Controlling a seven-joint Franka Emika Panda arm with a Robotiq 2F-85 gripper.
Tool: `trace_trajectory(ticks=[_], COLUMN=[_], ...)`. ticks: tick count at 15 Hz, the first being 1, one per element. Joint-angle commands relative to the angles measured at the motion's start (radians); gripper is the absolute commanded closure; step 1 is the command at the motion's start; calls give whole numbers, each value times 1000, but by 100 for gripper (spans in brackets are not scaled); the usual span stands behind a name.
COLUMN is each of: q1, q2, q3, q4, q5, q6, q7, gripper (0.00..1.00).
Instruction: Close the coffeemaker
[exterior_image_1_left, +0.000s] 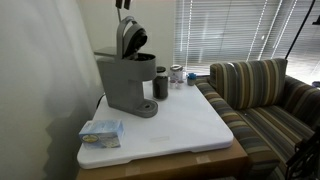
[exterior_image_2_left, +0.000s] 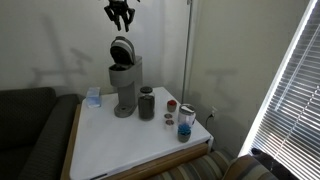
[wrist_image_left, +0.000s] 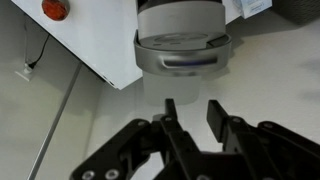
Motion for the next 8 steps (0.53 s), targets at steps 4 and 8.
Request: trace_trajectory(ticks=[4, 8], q1=[-12, -10], q2=[89, 110], q3=[30, 35], q4=[151, 195], q5=[48, 49], q6=[-182, -257], q7=[-39, -34], gripper=[100, 100])
